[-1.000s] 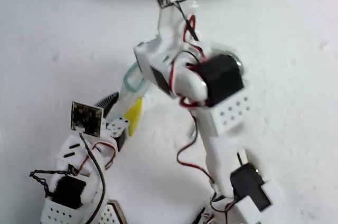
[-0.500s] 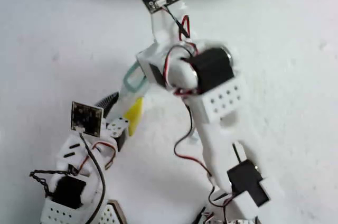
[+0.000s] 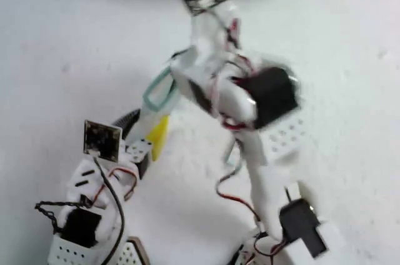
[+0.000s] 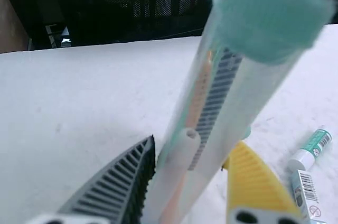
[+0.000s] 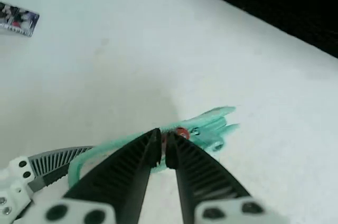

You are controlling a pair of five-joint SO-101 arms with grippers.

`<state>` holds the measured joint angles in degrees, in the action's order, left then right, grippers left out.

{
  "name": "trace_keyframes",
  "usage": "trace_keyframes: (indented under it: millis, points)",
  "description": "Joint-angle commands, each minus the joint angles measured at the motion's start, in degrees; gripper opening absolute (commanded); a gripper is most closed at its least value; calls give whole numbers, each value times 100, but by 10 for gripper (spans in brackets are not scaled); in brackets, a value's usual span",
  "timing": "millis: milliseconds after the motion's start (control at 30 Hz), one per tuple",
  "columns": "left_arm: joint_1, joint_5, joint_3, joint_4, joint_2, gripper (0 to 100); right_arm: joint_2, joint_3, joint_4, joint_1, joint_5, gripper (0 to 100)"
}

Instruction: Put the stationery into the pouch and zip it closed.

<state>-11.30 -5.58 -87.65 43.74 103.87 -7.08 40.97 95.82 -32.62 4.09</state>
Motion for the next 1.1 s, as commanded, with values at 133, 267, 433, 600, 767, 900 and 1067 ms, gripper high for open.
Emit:
trace_keyframes:
  millis: [133, 267, 433, 600, 767, 900, 1067]
  points:
    - [57, -53, 26, -149, 57, 226, 338, -563, -330, 224, 97, 16]
    - [57, -53, 26, -149, 57, 226, 620, -730, -330, -119, 114, 16]
    - [57, -53, 44, -149, 57, 229, 716, -782, -295, -470, 114, 16]
    - [57, -53, 53, -158, 57, 229, 593, -738, -224, -409, 123, 16]
    - [13, -44, 132, -158, 57, 226, 470, -677, -444, -637, 123, 16]
    - [4, -53, 202, -334, 57, 225, 919, -624, -629, -1182, 273, 16]
    - [-40, -44, 193, -440, 57, 217, 1200, -9, -356, -1640, 1327, 16]
